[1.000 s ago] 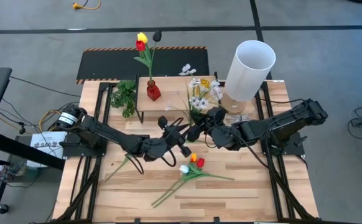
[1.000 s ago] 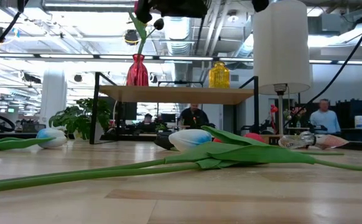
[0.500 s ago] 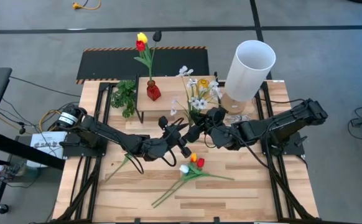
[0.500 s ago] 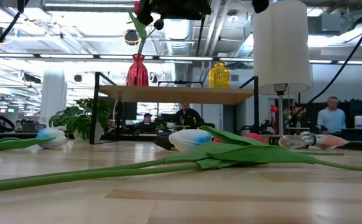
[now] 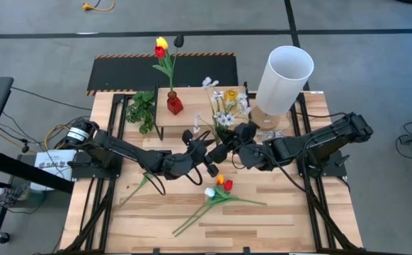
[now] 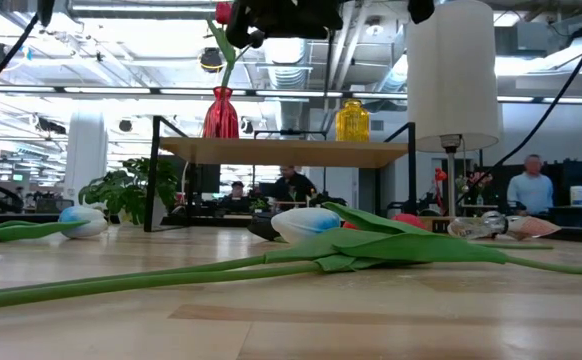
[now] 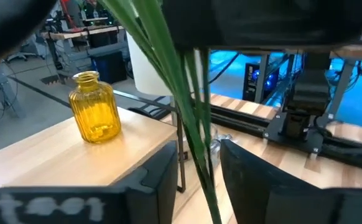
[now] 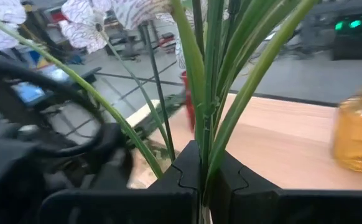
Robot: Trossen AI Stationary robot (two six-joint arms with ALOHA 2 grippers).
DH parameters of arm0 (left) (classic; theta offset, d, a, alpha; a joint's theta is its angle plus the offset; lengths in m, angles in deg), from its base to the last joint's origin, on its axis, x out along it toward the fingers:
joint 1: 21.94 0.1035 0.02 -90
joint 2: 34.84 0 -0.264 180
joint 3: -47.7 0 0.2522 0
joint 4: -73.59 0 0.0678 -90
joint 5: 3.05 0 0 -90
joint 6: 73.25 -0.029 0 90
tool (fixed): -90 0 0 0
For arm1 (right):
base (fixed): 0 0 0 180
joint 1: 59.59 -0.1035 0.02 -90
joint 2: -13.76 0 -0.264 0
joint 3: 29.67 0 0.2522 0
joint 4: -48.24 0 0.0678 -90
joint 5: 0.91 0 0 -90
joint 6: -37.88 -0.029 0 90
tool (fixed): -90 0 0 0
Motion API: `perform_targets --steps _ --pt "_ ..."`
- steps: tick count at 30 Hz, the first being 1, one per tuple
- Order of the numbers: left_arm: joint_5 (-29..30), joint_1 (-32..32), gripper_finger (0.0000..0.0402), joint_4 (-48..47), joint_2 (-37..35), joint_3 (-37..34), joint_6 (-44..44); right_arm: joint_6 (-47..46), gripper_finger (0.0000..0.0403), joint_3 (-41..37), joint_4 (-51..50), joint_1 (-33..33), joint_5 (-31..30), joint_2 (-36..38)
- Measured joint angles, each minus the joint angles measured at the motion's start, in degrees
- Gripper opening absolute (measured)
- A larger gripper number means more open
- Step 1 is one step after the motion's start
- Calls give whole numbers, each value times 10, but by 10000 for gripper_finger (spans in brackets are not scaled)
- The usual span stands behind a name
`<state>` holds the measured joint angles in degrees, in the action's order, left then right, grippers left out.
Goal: Pick and place flowers into a vace then onto a shelf
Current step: Put the white flowers into the red vase on the shelf
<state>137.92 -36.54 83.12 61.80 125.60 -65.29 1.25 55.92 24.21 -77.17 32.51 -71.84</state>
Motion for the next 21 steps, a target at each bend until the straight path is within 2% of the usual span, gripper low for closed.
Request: perform_targets --steps 5,12,21 --pt "-53 14 79 -5 0 0 28 17 0 0 13 -4 3 0" --pt "-33 6 54 1 0 0 2 -15 0 0 -5 -3 -20 0" --pt "-7 1 55 -3 0 0 -2 -24 0 0 -13 1 -20 0"
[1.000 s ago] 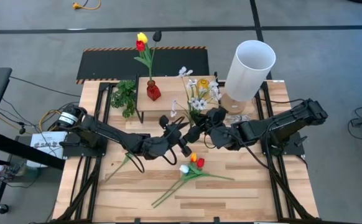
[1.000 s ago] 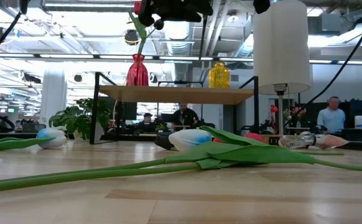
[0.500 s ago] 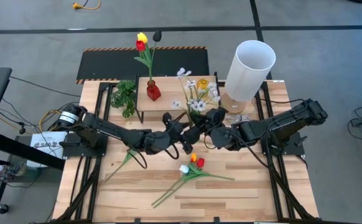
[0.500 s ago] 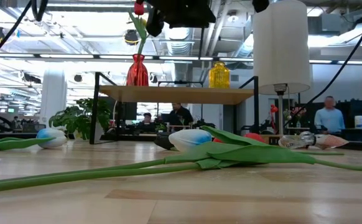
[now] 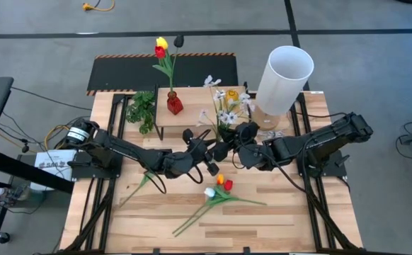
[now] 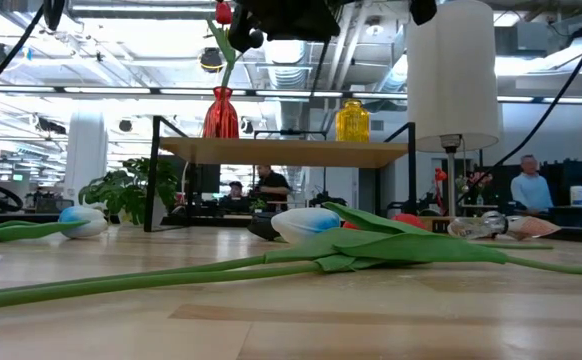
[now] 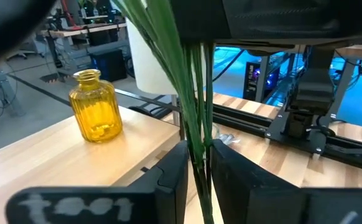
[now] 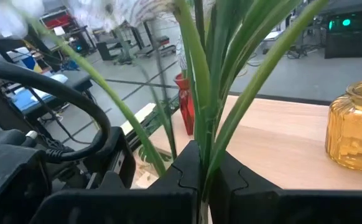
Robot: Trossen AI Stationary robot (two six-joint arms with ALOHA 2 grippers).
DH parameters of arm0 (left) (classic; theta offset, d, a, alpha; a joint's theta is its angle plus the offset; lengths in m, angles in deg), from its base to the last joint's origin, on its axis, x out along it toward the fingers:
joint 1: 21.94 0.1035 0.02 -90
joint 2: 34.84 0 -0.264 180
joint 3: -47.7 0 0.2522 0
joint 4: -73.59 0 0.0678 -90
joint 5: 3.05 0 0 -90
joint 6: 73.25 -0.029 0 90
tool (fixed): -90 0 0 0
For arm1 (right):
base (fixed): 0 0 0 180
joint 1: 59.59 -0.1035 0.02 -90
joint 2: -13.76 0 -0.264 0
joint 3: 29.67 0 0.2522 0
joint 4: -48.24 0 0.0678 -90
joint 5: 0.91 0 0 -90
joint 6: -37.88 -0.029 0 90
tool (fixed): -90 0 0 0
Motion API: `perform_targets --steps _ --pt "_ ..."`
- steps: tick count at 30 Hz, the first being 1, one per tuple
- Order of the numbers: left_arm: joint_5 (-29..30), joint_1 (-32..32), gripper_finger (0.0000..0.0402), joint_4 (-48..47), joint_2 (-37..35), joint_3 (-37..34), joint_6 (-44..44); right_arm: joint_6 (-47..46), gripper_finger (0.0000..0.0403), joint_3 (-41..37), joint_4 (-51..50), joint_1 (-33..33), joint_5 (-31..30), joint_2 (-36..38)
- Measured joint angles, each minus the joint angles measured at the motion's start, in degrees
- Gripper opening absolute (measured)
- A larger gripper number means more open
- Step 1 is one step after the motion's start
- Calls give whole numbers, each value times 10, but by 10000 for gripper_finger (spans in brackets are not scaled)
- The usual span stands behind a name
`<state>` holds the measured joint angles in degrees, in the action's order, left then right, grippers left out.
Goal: Pick and place flowers into a vace then onto a shelf
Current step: Put the white flowers into the red vase on the shelf
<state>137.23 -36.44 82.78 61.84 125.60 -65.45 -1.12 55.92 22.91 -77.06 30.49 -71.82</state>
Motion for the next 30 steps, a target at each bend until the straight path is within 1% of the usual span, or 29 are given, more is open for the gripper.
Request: perform_targets --steps 25,30 --pt "0 0 55 5 0 0 0 4 0 0 0 4 2 0" --pt "0 0 41 5 0 0 1 4 0 0 0 4 2 0"
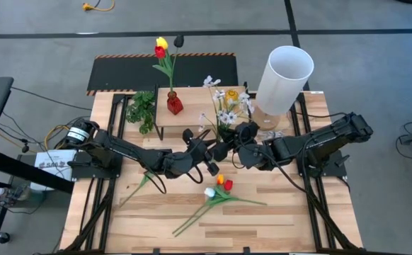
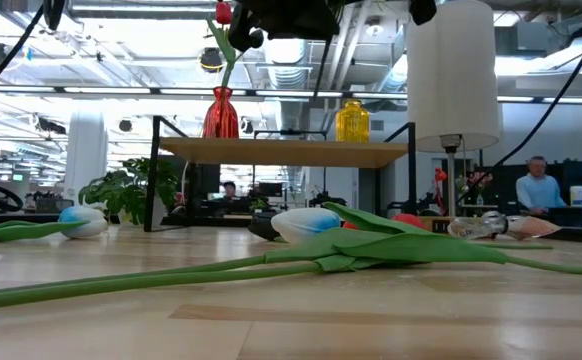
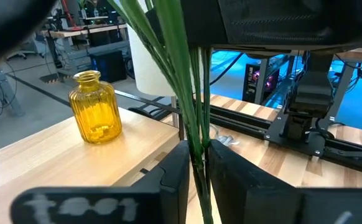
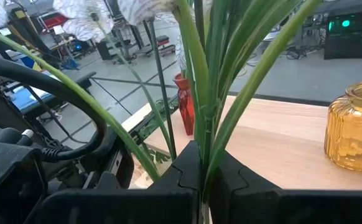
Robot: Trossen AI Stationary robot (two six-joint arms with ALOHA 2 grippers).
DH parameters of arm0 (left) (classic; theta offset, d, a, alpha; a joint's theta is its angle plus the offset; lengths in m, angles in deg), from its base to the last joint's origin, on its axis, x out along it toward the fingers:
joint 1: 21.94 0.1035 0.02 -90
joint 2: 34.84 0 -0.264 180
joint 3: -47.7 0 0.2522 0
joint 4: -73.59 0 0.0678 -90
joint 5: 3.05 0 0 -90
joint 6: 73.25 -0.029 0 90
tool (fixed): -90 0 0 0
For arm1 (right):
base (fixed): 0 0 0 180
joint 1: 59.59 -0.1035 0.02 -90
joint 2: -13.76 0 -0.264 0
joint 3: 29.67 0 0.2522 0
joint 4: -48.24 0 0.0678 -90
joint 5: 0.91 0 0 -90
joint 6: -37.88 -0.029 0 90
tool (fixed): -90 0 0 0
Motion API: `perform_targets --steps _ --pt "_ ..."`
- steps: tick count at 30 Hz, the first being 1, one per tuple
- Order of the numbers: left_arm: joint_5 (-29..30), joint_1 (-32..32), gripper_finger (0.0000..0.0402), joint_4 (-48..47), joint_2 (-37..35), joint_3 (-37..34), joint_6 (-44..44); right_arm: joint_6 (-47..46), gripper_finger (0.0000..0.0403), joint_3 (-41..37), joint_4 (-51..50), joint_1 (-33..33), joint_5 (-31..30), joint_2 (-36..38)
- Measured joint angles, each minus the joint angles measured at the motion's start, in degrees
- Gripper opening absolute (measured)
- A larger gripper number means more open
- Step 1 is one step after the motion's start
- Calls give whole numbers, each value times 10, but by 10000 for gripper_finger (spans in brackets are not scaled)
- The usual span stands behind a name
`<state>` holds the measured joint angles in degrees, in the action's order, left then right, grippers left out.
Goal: Pick and place flowers into a vace then onto a shelf
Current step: Put the white flowers into the red vase on the shelf
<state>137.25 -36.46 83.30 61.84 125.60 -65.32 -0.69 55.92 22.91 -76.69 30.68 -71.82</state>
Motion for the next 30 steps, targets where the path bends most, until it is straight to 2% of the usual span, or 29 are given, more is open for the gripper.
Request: perform_targets --steps 5,13,20,30 --pt "0 0 8 0 0 0 23 0 15 0 0 0 4 0" --pt "-5 -5 6 0 0 0 29 0 64 0 -2 0 18 0" --pt "-5 -15 3 0 0 0 37 -4 132 0 -17 -8 48 10" --pt "-14 -13 2 -21 -29 0 66 -112 206 0 -173 -66 72 57"
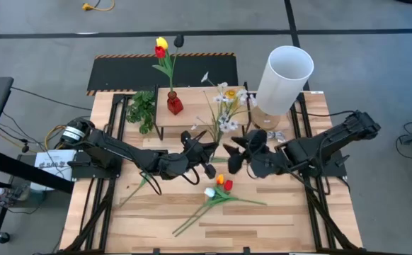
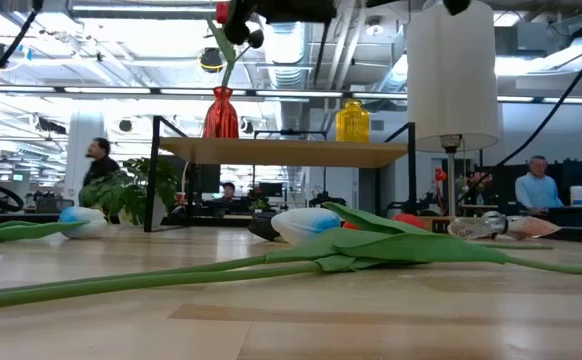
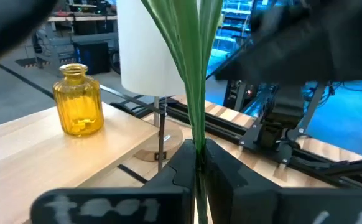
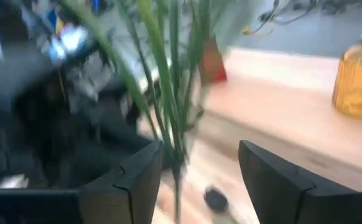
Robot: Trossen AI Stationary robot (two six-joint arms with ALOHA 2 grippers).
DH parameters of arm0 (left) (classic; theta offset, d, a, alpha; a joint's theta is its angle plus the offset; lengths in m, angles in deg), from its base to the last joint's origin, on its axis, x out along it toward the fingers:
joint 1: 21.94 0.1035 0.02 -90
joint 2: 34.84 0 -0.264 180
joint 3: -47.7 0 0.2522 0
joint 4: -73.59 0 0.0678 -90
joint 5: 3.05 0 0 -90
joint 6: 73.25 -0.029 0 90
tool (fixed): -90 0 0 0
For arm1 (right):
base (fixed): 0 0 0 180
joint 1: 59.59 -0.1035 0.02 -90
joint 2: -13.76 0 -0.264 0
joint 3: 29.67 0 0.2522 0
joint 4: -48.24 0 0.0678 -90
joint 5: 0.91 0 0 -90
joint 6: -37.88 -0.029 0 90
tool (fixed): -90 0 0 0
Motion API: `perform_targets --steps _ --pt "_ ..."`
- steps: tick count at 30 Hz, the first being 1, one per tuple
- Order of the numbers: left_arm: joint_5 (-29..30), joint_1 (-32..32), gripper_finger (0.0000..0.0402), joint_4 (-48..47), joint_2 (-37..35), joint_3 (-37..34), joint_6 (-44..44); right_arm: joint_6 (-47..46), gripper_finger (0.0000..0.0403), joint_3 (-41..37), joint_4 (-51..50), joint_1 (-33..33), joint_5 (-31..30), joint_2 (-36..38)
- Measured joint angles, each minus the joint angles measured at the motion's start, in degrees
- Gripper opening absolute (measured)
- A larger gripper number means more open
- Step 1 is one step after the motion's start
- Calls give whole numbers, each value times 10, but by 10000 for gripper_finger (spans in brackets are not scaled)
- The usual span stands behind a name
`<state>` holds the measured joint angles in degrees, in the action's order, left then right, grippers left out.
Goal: Pick and place flowers into a vace then onto a shelf
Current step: Put the white flowers into the red vase on the shelf
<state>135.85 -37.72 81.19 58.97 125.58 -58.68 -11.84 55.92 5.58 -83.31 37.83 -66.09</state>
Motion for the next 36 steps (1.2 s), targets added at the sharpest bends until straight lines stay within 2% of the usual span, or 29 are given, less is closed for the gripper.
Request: perform_targets --steps 10,13,17,19,22,30,36 --pt "3 14 2 -36 -116 0 -22 -92 212 0 -102 -131 3 -1" --pt "66 10 2 -39 -144 0 -62 -96 206 0 -113 -164 1 -1" --pt "186 -3 2 -35 -167 0 -129 -128 196 0 -135 -199 -25 -1" --pt "215 -8 2 -32 -173 0 -154 -143 191 0 -151 -213 -34 -1" --pt "234 -8 2 7 -174 0 -196 -159 183 0 -171 -228 -46 -1" --pt "296 -17 2 180 -171 0 -396 -163 166 0 -190 -242 -46 -1" --pt "321 -28 2 268 -171 0 -478 -158 162 0 -191 -243 -45 -1"
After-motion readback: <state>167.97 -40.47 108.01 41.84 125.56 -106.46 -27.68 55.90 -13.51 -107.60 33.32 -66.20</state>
